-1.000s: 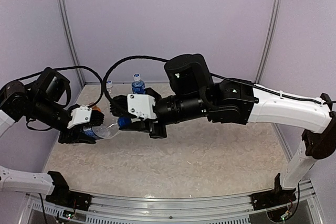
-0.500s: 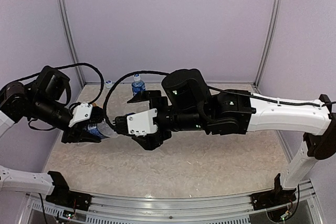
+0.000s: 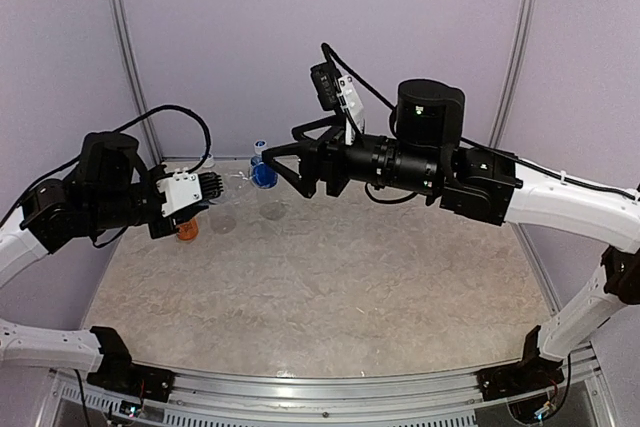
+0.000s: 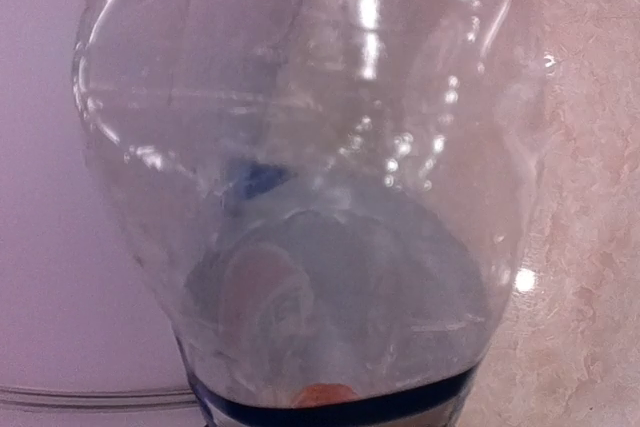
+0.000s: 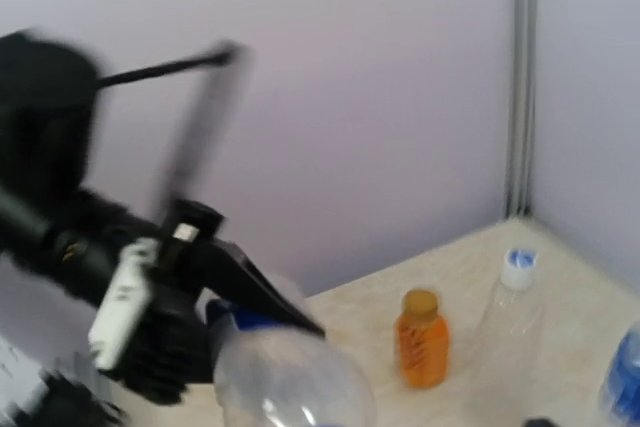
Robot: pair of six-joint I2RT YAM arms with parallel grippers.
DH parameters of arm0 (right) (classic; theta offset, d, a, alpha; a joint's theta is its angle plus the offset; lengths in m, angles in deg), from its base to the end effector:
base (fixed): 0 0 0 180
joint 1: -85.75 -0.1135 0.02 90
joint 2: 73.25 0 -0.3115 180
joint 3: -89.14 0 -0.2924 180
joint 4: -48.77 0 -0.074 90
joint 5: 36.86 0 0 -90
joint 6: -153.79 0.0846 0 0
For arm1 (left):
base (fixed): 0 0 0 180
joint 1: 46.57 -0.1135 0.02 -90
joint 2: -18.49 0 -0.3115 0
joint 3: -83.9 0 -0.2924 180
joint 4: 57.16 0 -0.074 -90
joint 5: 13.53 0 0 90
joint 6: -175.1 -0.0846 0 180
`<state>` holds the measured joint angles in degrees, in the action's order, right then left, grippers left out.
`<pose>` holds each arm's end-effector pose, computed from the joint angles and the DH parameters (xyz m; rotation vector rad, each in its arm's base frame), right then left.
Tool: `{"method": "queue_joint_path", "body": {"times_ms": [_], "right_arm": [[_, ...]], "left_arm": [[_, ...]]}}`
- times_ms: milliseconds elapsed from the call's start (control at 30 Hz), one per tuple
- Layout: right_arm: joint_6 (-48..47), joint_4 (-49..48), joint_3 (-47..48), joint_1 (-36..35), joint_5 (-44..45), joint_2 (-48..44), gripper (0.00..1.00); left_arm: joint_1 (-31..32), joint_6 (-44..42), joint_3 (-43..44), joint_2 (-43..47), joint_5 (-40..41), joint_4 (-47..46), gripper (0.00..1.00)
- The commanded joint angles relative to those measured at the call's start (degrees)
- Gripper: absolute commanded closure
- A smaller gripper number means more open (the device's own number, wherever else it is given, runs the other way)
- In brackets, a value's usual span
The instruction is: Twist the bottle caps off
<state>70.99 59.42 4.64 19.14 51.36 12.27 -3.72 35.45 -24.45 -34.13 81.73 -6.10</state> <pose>0.1731 0.4069 0.4729 -0.8546 1.4460 1.0176 0.1823 -0.1585 0.3724 1.5019 1.5129 0.1677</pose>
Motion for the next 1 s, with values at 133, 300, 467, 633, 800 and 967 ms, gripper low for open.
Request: {"method": "queue_joint_path", "body": {"times_ms": [133, 300, 467, 633, 800, 967], "right_arm": [[25.4, -1.9, 0.7, 5.6, -11.2, 5.4, 0.31], [24.8, 1.7, 5.2, 5.6, -15.6, 9.6, 0.39], [25.5, 1.8, 4.5, 5.7, -14.7, 10.4, 0.54], [25.6, 1.4, 3.8, 5.7, -15.9, 9.9, 0.72], [25.8, 2.1, 2.7, 5.7, -15.7, 9.4, 0.74], [25.9, 2.7, 2.9, 5.7, -17.3, 9.7, 0.77]], "left_arm": [[0.8, -4.6, -3.1, 0.9, 5.9, -8.7, 0.73], [1.2, -4.3, -3.0, 0.3, 6.6, -8.6, 0.73], [1.2, -4.2, -3.0, 0.3, 6.9, -8.6, 0.73], [1.2, -4.2, -3.3, 0.3, 6.8, -8.8, 0.73], [1.2, -4.0, -3.1, -0.1, 7.0, -9.3, 0.73], [1.2, -3.6, -3.1, -0.2, 7.7, -9.6, 0.74]]}}
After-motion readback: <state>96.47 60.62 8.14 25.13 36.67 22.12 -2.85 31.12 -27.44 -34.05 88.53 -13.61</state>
